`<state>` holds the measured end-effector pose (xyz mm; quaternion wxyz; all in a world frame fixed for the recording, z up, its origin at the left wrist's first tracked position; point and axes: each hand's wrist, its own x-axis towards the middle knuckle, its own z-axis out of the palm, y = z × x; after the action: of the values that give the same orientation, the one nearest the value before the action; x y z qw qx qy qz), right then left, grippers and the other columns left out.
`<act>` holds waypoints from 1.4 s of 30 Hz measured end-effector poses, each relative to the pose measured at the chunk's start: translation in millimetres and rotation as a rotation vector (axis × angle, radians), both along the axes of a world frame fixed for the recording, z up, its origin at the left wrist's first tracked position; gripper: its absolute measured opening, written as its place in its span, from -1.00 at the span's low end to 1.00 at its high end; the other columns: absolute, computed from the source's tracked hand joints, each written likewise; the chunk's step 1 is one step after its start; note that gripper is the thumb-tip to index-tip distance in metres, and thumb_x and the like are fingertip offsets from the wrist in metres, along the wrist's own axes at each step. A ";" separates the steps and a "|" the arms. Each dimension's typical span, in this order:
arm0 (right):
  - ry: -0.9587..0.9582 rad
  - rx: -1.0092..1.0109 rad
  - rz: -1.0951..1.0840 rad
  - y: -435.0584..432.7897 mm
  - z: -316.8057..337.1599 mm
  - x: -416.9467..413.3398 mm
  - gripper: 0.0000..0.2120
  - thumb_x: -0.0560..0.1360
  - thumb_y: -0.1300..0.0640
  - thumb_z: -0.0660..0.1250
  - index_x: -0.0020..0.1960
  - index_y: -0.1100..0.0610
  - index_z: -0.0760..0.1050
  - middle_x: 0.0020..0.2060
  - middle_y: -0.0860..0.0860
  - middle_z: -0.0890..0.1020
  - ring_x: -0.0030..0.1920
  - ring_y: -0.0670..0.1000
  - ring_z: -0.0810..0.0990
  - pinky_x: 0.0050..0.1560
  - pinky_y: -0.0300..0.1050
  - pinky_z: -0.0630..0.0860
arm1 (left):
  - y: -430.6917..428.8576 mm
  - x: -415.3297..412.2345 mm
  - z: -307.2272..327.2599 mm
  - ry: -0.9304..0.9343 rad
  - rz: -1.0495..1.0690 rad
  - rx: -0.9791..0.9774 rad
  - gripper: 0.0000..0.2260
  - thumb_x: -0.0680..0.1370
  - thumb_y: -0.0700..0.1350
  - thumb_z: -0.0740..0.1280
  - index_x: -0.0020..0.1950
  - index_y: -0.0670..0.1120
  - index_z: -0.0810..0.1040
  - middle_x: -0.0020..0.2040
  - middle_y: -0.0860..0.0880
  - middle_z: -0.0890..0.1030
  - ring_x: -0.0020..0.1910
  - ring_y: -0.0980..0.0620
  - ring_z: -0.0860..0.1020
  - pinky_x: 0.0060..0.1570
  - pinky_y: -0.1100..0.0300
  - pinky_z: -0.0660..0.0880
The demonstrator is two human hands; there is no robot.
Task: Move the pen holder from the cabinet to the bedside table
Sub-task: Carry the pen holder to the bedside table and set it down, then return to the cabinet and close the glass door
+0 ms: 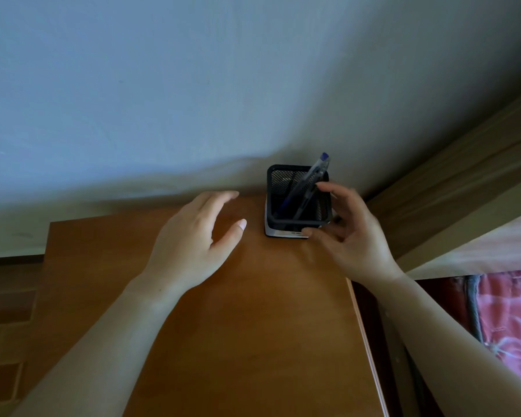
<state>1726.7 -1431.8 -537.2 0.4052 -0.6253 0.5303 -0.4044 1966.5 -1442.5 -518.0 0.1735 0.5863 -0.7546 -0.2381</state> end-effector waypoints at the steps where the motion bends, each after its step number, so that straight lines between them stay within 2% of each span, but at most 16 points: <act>1: -0.010 0.016 0.003 -0.7 0.1 -0.8 -0.42 0.36 0.30 0.44 0.31 0.07 0.32 0.27 -0.01 0.46 0.30 -0.07 0.46 0.12 0.00 0.57 | -0.5 0.3 -0.8 0.005 0.006 0.008 -0.54 0.48 0.19 0.11 0.35 0.09 0.33 0.32 0.12 0.44 0.20 0.13 0.45 -0.09 0.29 0.38; 5: 0.002 0.042 0.021 -2.8 1.7 -1.7 -0.41 0.38 0.30 0.43 0.33 0.04 0.32 0.34 0.03 0.41 0.37 -0.05 0.39 0.14 0.00 0.56 | -0.6 -1.4 -0.4 0.010 0.003 0.031 -0.54 0.49 0.20 0.12 0.36 0.10 0.31 0.31 0.15 0.43 0.15 0.14 0.47 -0.07 0.24 0.40; 8: 0.024 0.041 -0.029 2.1 7.9 -3.6 -0.40 0.36 0.27 0.45 0.34 0.06 0.35 0.37 0.01 0.38 0.39 -0.07 0.34 0.18 -0.01 0.53 | 3.4 -2.3 8.2 0.021 0.003 0.051 -0.55 0.50 0.19 0.13 0.36 0.10 0.30 0.31 0.15 0.42 0.20 0.14 0.44 -0.03 0.22 0.40; 10: 0.092 0.035 -0.078 8.3 19.8 -5.6 -0.41 0.35 0.19 0.47 0.33 -0.02 0.36 0.39 -0.02 0.37 0.40 -0.09 0.33 0.20 -0.06 0.51 | 7.9 -2.4 20.1 0.029 0.009 0.070 -0.58 0.53 0.16 0.16 0.36 0.09 0.30 0.31 0.15 0.42 0.23 0.15 0.42 -0.03 0.22 0.39; 14: 0.131 0.083 -0.173 23.3 66.6 -2.9 -0.48 0.37 0.10 0.45 0.26 -0.14 0.37 0.28 -0.14 0.45 0.34 -0.16 0.38 0.21 -0.16 0.48 | 18.0 -3.8 62.6 0.037 0.019 0.093 -0.59 0.52 0.13 0.17 0.36 0.09 0.31 0.31 0.16 0.42 0.26 0.17 0.39 -0.01 0.23 0.36; 18: 0.143 0.133 -0.166 39.0 132.1 7.5 -0.54 0.40 0.04 0.41 0.25 -0.16 0.37 0.13 -0.34 0.45 0.25 -0.27 0.42 0.22 -0.23 0.44 | 26.9 -6.0 128.1 0.031 0.012 0.100 -0.58 0.53 0.16 0.15 0.37 0.09 0.28 0.34 0.16 0.38 0.25 0.16 0.40 0.06 0.23 0.36; 22: 0.185 0.192 -0.109 55.0 202.7 21.9 -0.56 0.44 -0.01 0.37 0.29 -0.11 0.38 0.15 -0.30 0.46 0.24 -0.25 0.41 0.23 -0.20 0.42 | 40.1 -2.3 202.0 0.000 0.011 0.105 -0.56 0.53 0.18 0.12 0.39 0.10 0.26 0.38 0.14 0.34 0.32 0.15 0.34 0.14 0.23 0.34; 27: 0.263 0.267 0.025 70.5 293.3 43.6 -0.57 0.46 -0.14 0.29 0.30 -0.11 0.37 0.15 -0.29 0.46 0.19 -0.23 0.42 0.07 -0.38 0.32 | 68.2 8.1 300.3 0.045 0.081 0.118 -0.58 0.53 0.17 0.13 0.37 0.11 0.29 0.38 0.14 0.36 0.33 0.15 0.33 0.20 0.20 0.34; 32: 0.201 0.196 0.104 88.2 377.9 57.7 -0.54 0.45 -0.17 0.27 0.31 -0.08 0.38 0.19 -0.25 0.49 0.20 -0.23 0.42 0.22 -0.23 0.38 | 98.4 18.7 385.9 0.096 0.196 0.051 -0.59 0.53 0.14 0.16 0.35 0.08 0.33 0.33 0.11 0.42 0.27 0.14 0.39 0.14 0.21 0.32; 36: 0.179 0.118 0.193 96.6 425.7 58.7 -0.53 0.43 -0.21 0.26 0.30 -0.10 0.38 0.23 -0.22 0.50 0.26 -0.20 0.42 0.21 -0.13 0.44 | 124.1 18.8 433.2 0.092 0.282 -0.038 -0.60 0.53 0.14 0.16 0.34 0.09 0.35 0.30 0.14 0.44 0.14 0.19 0.43 0.12 0.12 0.39; 39: 0.172 0.086 0.270 102.6 448.2 54.6 -0.52 0.43 -0.24 0.26 0.30 -0.12 0.37 0.23 -0.25 0.49 0.26 -0.22 0.41 0.23 -0.16 0.40 | 145.0 11.5 454.6 0.077 0.340 -0.080 -0.62 0.54 0.13 0.16 0.34 0.09 0.35 0.29 0.15 0.44 0.25 0.17 0.39 0.11 0.17 0.35; 42: 0.190 0.054 0.355 106.6 466.4 50.1 -0.52 0.44 -0.24 0.25 0.31 -0.13 0.35 0.25 -0.25 0.48 0.27 -0.22 0.40 0.25 -0.18 0.36 | 163.5 1.0 468.9 0.070 0.395 -0.112 -0.62 0.53 0.13 0.15 0.33 0.09 0.36 0.29 0.15 0.45 0.26 0.18 0.37 0.10 0.23 0.30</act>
<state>1776.8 -1325.1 -70.8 0.4350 -0.7332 0.4582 -0.2516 1967.5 -1279.0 -49.1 0.2752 0.7037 -0.6306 -0.1771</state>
